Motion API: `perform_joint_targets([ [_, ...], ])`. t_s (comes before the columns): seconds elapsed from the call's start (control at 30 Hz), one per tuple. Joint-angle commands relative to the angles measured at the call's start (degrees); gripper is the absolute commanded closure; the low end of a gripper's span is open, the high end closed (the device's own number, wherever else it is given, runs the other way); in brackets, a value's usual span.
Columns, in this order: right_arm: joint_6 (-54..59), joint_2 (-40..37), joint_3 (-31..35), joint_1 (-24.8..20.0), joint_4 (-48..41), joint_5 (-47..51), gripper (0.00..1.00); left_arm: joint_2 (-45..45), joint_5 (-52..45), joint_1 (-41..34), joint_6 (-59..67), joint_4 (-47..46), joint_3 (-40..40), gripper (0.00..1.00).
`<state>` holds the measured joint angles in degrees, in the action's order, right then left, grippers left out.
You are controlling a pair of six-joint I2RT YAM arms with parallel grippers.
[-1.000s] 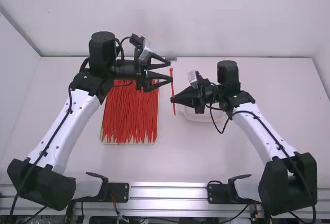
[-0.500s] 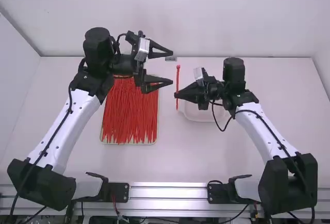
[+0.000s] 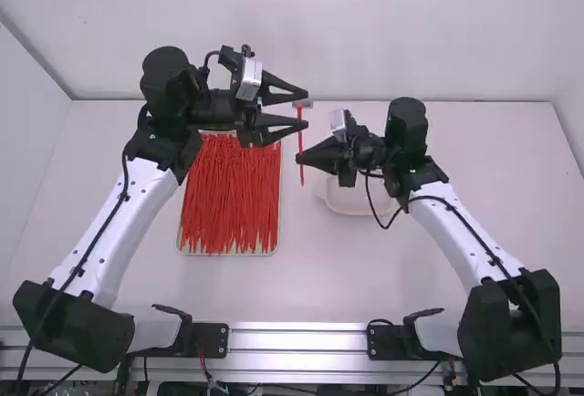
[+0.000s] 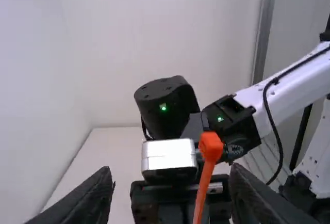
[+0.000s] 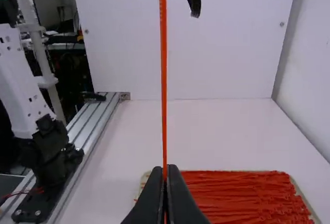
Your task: Fasten the cable tie
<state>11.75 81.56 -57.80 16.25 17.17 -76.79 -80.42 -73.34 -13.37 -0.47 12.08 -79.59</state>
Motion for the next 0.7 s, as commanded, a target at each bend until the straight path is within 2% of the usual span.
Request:
perform_joint_targets([
  [0.0, -3.3, 0.2, -1.49, 0.74, 0.74, 3.56, 1.0, -0.15, 0.74, -0.57, -1.66, 0.46, 0.17, 0.5],
  [0.27, -4.44, 0.2, -1.49, 0.31, 2.16, 3.34, 1.0, -0.17, 0.76, -0.5, -1.68, 0.48, 0.17, 0.66],
  [0.67, -4.39, 0.2, -1.49, -0.22, 1.97, 3.43, 1.0, -0.15, 0.72, -0.52, -3.21, 3.43, 0.17, 0.67],
])
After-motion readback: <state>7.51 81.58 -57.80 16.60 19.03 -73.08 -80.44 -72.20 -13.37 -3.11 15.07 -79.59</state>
